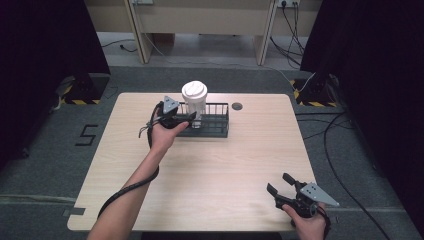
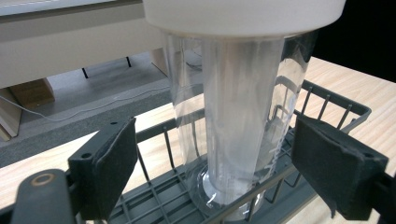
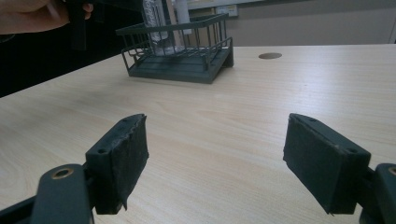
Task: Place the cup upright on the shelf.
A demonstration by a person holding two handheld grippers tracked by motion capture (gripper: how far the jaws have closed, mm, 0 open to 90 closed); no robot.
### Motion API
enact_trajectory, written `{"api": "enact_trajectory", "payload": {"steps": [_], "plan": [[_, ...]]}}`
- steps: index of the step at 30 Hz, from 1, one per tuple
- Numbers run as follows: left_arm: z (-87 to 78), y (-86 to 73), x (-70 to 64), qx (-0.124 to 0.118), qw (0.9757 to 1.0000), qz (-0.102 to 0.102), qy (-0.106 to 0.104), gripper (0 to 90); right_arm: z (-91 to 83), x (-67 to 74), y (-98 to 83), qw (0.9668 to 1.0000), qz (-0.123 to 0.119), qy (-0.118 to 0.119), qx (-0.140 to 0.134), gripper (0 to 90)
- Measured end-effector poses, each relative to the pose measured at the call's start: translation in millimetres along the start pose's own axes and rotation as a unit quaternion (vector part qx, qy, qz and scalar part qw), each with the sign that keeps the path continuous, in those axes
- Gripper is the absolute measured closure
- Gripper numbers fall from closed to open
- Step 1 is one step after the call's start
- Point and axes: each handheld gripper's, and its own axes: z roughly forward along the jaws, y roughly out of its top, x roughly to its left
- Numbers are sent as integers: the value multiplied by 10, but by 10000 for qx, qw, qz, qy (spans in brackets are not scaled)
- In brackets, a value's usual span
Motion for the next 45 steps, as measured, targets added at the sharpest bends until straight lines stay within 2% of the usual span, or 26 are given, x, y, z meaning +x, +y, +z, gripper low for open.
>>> {"api": "enact_trajectory", "payload": {"steps": [4, 6, 11, 24, 45], "plan": [[-52, -8, -10, -34, 10000, -70, -56, 144, 2, -4, -1, 10000, -2, -6, -9, 224], [-77, -7, -19, -51, 10000, -1, -43, 144, 3, -2, -2, 10000, 11, -4, 1, 224], [-136, -33, -7, -78, 10000, -28, -28, 144, -2, -1, -1, 10000, -2, -11, -4, 224], [-380, -127, 27, -99, 9999, 84, 11, 145, 5, 2, -3, 10000, 17, -16, 8, 224], [-787, -393, 113, -142, 9998, 4, 120, 145, 7, 1, -4, 10000, -6, -43, 16, 224]]}}
